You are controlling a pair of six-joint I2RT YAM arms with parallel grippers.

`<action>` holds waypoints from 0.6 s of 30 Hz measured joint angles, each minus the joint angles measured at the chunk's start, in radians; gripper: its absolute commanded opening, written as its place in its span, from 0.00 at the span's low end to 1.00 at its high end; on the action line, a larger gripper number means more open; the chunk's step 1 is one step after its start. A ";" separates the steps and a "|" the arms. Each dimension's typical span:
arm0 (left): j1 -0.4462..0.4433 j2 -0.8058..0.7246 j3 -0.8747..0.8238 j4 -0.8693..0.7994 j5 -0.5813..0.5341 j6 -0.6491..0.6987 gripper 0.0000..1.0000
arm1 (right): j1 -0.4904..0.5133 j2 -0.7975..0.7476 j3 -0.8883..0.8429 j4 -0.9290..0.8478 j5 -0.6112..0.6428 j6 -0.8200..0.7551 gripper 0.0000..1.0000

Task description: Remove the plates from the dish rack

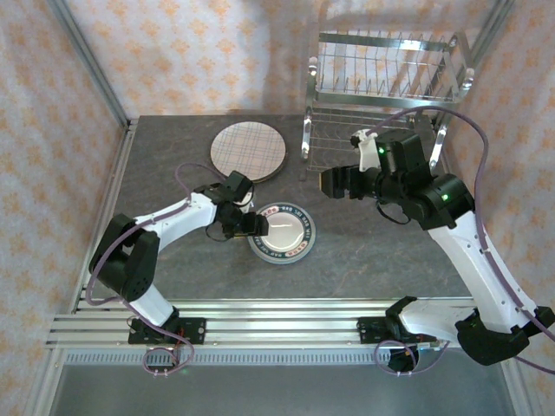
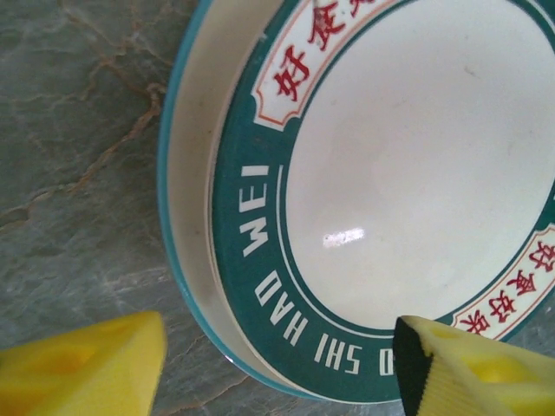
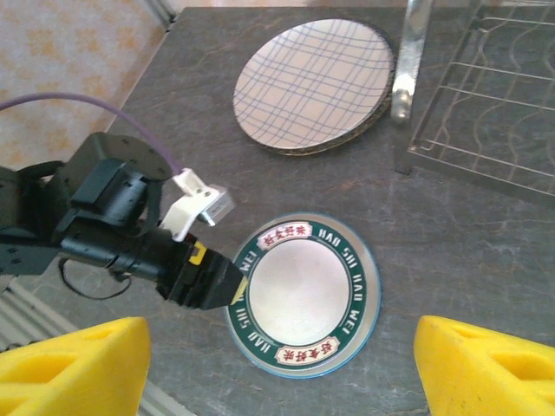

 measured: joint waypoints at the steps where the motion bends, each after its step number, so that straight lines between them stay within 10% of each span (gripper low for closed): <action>1: 0.000 -0.008 0.003 -0.008 -0.010 0.003 0.78 | 0.000 0.000 0.000 0.000 0.019 0.005 0.81; 5: 0.001 -0.057 0.016 -0.042 -0.048 0.006 0.99 | 0.002 -0.007 -0.001 -0.001 0.133 0.032 0.89; 18: 0.370 -0.432 -0.085 0.016 -0.166 -0.122 0.99 | -0.156 -0.227 -0.491 0.019 0.559 0.236 0.99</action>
